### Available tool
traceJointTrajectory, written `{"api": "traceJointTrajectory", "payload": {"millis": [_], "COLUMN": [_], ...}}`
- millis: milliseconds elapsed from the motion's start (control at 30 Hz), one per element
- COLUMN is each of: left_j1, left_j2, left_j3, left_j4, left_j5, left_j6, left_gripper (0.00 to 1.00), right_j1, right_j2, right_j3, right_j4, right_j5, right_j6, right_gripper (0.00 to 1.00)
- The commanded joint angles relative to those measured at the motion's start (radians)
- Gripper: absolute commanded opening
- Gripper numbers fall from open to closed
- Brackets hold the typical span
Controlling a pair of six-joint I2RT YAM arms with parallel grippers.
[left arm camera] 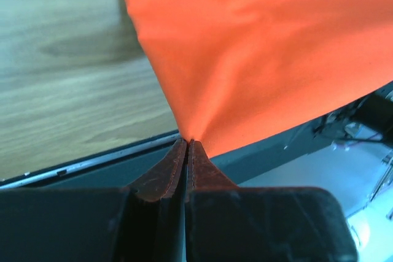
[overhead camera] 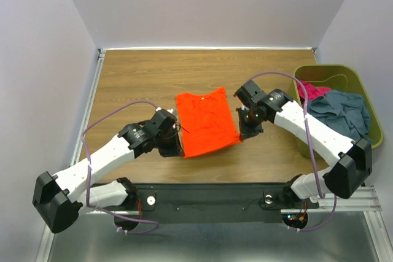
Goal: Fold and stack the t-shirts
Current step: Fold the tshirt
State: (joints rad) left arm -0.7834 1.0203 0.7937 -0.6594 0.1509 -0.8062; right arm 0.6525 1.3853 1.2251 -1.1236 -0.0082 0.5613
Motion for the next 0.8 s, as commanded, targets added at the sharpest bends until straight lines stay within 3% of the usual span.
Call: {"api": "traceJointTrajectory", "payload": {"millis": [0, 267, 767], "left_j1": [0.009, 0.075, 0.248], "left_j2": [0.041, 0.101, 0.231], "left_j3": [0.108, 0.262, 0.345], "left_j4": [-0.037, -0.071, 0.014], "left_j5": [-0.079, -0.177, -0.155], "left_j6": [0.024, 0.091, 0.229], "left_gripper": [0.00, 0.00, 0.00], "right_j1": [0.002, -0.031, -0.106], "right_j2": [0.050, 0.152, 0.357], "right_j3": [0.129, 0.336, 0.615], "right_j4": [-0.074, -0.104, -0.082], "right_j5": [0.128, 0.200, 0.237], "right_j6": [-0.056, -0.127, -0.247], "right_gripper": [0.01, 0.01, 0.01]}}
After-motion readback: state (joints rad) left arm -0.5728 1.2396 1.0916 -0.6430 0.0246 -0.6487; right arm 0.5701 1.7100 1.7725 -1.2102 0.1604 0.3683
